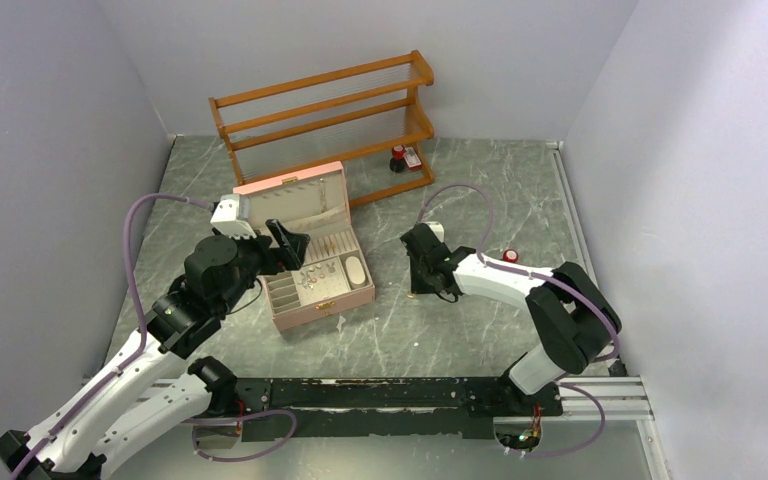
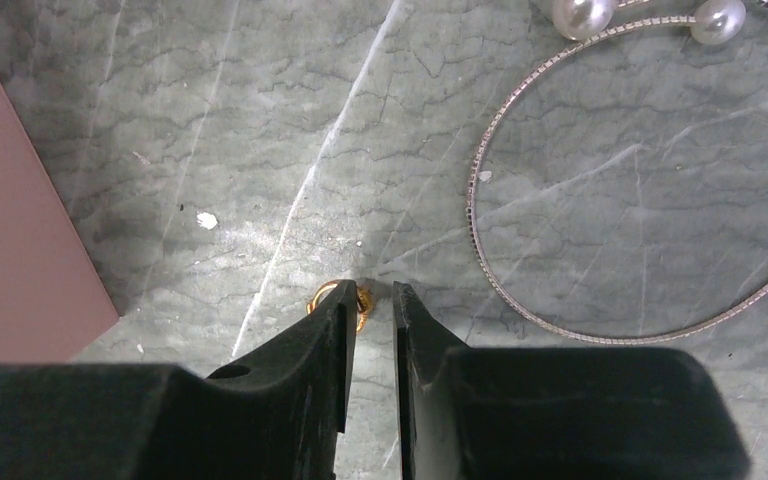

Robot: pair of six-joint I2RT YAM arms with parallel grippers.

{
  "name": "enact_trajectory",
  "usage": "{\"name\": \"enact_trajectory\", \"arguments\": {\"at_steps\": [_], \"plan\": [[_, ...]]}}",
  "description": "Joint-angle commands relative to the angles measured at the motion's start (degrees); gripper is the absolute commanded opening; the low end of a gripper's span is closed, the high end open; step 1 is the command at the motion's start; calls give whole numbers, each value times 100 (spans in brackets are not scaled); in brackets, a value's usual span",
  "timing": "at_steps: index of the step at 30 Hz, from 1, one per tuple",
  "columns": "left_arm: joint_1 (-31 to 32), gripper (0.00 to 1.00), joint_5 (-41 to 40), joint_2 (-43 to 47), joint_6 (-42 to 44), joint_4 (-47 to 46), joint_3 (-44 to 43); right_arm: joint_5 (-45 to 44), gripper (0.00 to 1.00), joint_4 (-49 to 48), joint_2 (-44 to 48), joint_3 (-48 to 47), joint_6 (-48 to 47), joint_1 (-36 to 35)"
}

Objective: Organize the mixed jewelry

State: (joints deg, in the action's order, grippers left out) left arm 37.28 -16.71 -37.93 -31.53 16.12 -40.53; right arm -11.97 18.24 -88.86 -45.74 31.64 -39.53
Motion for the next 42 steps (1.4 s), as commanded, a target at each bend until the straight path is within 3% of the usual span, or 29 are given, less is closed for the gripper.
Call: {"name": "enact_trajectory", "arguments": {"at_steps": [1, 15, 28, 37, 42], "plan": [[7, 95, -43, 32, -44, -102, -16, 54, 23, 5, -86, -40, -125, 17], [8, 95, -37, 39, -50, -109, -7, 116, 23, 59, 412, -46, -146, 19], [8, 95, -30, 58, -60, -100, 2, 178, 24, 60, -19, -36, -269, 7], [8, 94, -46, 65, -50, -83, -23, 21, 19, 111, -236, -126, -236, 7], [6, 95, 38, 149, -124, -224, 54, -47, 7, 54, -204, -121, -236, 2]]}}
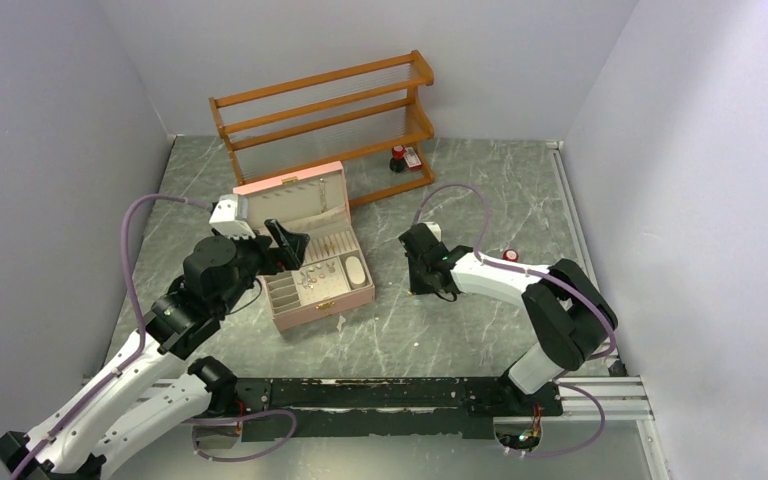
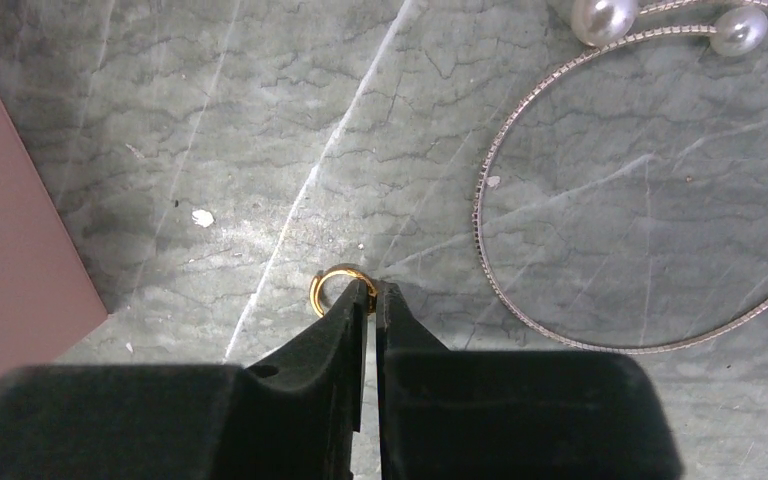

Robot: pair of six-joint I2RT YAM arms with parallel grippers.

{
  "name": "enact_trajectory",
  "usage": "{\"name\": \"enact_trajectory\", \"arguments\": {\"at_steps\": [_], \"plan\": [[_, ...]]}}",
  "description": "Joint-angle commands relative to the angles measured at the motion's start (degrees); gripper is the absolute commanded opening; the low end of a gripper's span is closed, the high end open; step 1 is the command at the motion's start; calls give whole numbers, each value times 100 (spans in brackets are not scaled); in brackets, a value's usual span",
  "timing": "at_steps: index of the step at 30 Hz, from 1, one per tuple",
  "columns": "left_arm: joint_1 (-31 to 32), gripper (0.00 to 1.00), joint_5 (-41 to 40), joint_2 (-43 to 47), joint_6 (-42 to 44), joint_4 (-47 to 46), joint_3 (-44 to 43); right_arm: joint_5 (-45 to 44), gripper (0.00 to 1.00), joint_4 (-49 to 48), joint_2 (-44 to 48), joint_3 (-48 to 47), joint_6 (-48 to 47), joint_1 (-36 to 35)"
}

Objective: Organize the mixed jewelry

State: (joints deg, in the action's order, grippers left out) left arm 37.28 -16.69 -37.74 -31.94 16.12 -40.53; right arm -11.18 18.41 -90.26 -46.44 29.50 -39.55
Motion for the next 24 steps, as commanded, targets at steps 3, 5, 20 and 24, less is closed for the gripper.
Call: {"name": "enact_trajectory", "arguments": {"at_steps": [3, 5, 20, 24], "plan": [[8, 95, 64, 149, -125, -245, 72, -151, 3, -48, 129, 3, 15, 8], [7, 95, 113, 118, -149, -233, 56, -172, 2, -154, 334, 55, 50, 3], [8, 91, 2034, -508, -1545, -1810, 889, -98, 3, -1253, 2154, 89, 492, -1138], [3, 88, 2205, -324, -2209, -2790, 1521, -179, 3, -1541, 2082, -156, 702, -1612]]}}
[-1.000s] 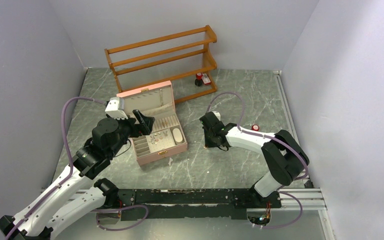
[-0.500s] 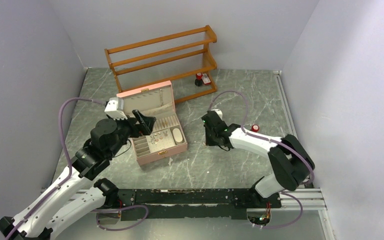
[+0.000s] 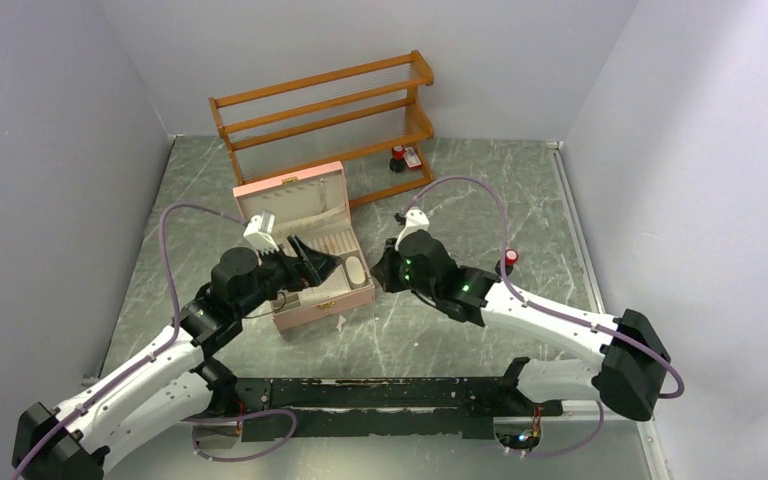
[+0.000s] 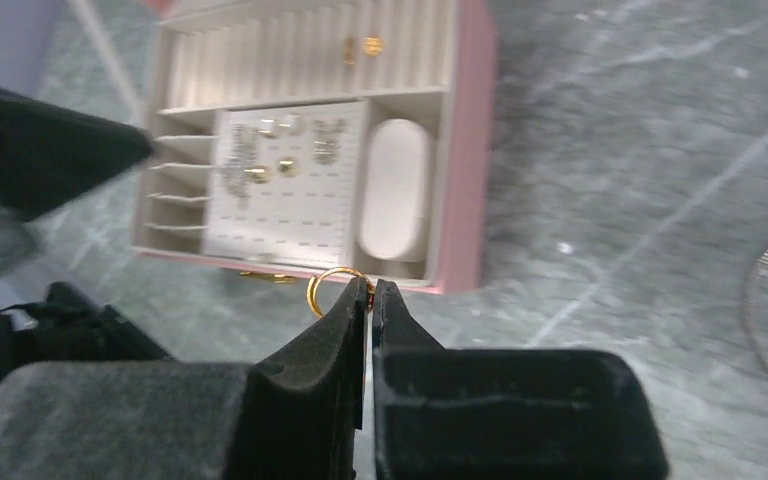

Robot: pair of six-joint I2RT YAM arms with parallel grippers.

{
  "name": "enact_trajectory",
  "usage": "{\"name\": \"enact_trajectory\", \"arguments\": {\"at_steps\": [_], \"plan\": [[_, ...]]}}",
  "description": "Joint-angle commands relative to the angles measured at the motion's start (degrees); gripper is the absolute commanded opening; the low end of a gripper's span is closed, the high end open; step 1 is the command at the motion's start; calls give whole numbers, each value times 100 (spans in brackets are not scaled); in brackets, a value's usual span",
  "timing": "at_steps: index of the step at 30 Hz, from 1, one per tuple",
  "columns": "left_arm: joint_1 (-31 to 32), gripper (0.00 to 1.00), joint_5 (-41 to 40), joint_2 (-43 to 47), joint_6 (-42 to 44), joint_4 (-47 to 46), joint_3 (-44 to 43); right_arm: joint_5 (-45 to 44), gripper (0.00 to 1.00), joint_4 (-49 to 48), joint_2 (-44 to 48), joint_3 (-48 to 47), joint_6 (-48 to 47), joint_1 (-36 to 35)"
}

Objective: Organize the mixed jewelry

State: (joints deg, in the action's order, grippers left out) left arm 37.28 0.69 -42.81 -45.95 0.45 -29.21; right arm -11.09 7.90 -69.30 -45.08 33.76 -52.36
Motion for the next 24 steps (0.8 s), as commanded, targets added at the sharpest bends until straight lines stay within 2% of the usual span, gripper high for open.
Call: {"name": "enact_trajectory", "arguments": {"at_steps": [1, 4, 11, 22, 24], "plan": [[-1, 88, 461, 214, -904, -1354, 478, -168, 3, -544, -44, -351, 314, -409], [6, 82, 562, 189, -1130, -1661, 692, -64, 3, -743, -136, -501, 427, -551], [5, 53, 1052, -122, -1467, -2597, 1101, 147, 4, -1002, -462, -709, 623, -630], [8, 20, 1026, -153, -1182, -2451, 984, 90, 4, -977, -481, -721, 653, -643], [3, 11, 1041, -181, -1143, -2408, 959, 105, 4, -991, -484, -728, 692, -638]]}}
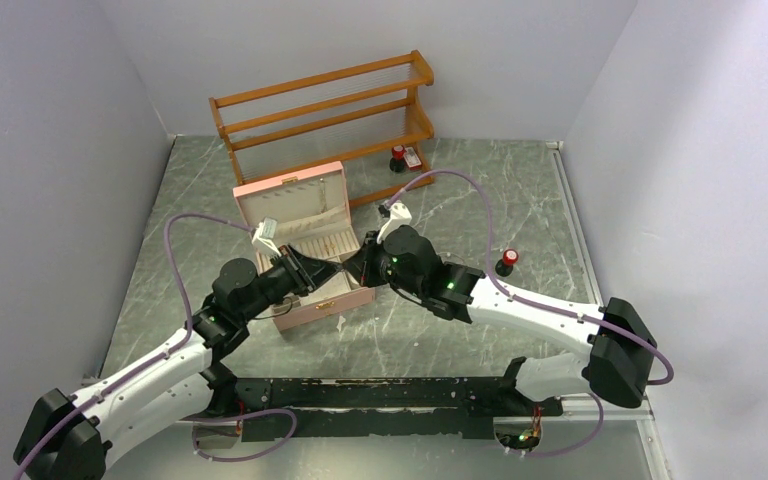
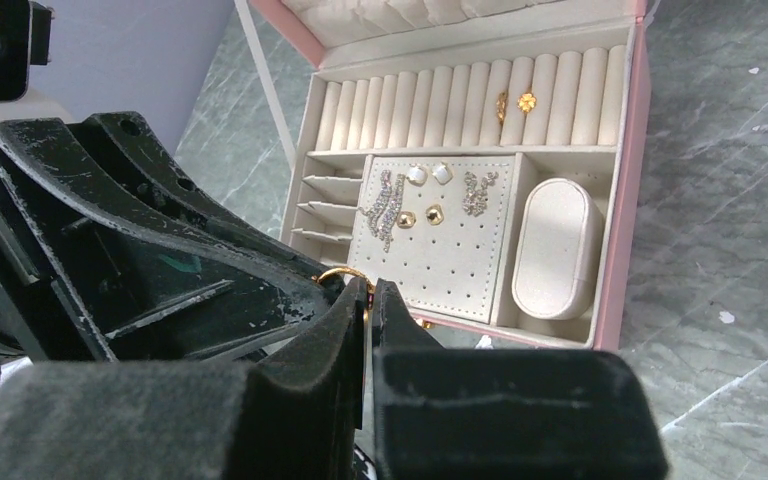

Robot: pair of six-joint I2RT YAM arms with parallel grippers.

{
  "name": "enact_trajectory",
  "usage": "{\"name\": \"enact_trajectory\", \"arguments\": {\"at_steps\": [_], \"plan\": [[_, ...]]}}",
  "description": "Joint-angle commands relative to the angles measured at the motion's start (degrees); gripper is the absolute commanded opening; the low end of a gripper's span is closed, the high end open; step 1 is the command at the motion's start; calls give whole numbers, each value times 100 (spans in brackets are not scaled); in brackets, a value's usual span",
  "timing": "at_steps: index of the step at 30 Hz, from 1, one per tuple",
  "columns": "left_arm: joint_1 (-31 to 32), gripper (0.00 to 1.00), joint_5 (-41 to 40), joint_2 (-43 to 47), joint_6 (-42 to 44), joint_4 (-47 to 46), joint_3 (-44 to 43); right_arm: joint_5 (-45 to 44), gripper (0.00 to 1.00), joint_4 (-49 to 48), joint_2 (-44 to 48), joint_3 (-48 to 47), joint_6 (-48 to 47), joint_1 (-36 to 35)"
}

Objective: Organize the mixed jewelry

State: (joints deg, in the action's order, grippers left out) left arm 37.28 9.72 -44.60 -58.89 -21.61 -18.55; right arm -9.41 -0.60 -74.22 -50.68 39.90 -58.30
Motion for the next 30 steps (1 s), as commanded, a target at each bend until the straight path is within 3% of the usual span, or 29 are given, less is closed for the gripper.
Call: {"name": "enact_trajectory", "arguments": {"at_steps": [1, 5, 8, 14, 24, 30], "plan": [[6, 7, 128, -12, 184, -178, -132, -69, 4, -143, 2, -177, 93, -41], [1, 5, 61, 9, 399, 86, -278, -13, 9, -98, 24, -204, 199, -41], [5, 5, -4, 69, 612, 281, -393, -35, 25, -79, 162, -179, 169, -17], [-104, 5, 481, -1, 840, 222, -647, 510, 45, -543, 763, 184, 41, 279], [-437, 5, 1727, -265, 967, -59, -1294, 2509, 54, -1839, 1471, 798, 906, 1231], [-621, 5, 2582, -361, 326, -960, -1352, 2996, 59, -2402, 1649, 1048, 1382, 1419]]}}
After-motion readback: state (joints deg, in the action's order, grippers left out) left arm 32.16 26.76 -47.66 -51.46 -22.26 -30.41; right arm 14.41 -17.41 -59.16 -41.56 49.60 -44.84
